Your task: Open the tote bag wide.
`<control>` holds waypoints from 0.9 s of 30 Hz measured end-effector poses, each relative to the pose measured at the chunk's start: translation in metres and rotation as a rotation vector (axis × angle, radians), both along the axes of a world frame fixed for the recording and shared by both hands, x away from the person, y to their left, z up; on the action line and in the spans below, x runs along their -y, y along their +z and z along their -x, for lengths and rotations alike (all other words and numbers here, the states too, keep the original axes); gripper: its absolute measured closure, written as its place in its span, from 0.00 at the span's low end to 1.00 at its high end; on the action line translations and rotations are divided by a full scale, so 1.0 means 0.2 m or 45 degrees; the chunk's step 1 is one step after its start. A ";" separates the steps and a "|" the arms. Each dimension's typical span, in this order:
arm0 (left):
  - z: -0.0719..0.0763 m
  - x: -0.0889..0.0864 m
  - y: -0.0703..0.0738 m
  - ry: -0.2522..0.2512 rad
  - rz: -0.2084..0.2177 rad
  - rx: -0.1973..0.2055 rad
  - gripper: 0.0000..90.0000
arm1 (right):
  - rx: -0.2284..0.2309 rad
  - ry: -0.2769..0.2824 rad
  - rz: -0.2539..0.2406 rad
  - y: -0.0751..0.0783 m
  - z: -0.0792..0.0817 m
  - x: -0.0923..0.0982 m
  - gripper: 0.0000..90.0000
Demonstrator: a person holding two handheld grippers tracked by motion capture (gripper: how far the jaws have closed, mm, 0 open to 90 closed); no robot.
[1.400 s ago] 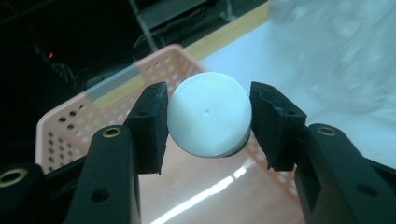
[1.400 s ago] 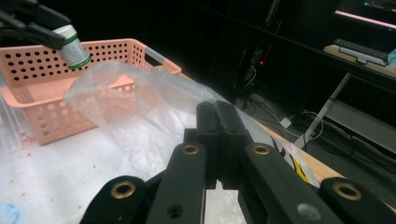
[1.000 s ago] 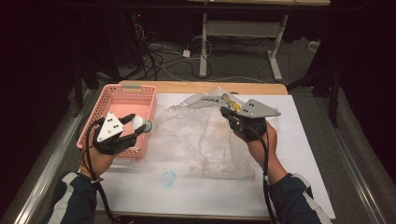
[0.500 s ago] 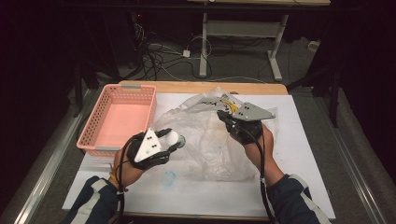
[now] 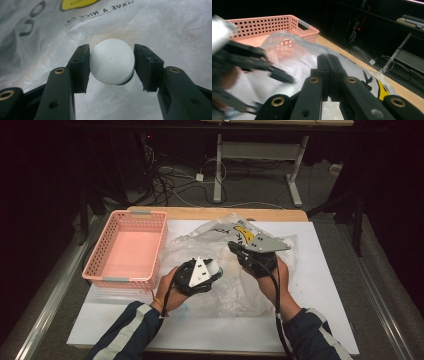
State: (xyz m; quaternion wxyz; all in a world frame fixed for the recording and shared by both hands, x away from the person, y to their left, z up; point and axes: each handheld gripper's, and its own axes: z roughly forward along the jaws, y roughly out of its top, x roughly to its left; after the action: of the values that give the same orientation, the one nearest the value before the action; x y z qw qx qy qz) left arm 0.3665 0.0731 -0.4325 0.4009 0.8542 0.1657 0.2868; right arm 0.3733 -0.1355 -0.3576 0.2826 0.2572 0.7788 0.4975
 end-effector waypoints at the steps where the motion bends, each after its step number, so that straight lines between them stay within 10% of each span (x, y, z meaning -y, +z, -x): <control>1: -0.02 0.02 -0.02 0.003 -0.005 0.004 0.53 | -0.001 0.002 0.000 0.00 0.00 0.00 1.00; 13: -0.25 0.15 -0.17 0.107 -0.011 -0.039 0.53 | -0.038 -0.014 0.001 -0.03 -0.03 0.02 1.00; 16: -0.24 0.14 -0.16 0.170 0.039 -0.014 0.32 | -0.049 -0.017 0.014 -0.04 -0.04 0.03 1.00; 27: -0.03 0.03 0.00 0.053 0.035 0.104 0.31 | -0.053 -0.015 0.029 -0.04 -0.04 0.04 1.00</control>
State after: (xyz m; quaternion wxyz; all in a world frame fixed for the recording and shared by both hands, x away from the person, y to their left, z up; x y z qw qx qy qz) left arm 0.3720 0.0676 -0.4324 0.4131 0.8325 0.1707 0.3274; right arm 0.3812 -0.1429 -0.3660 0.2722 0.2686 0.7886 0.4815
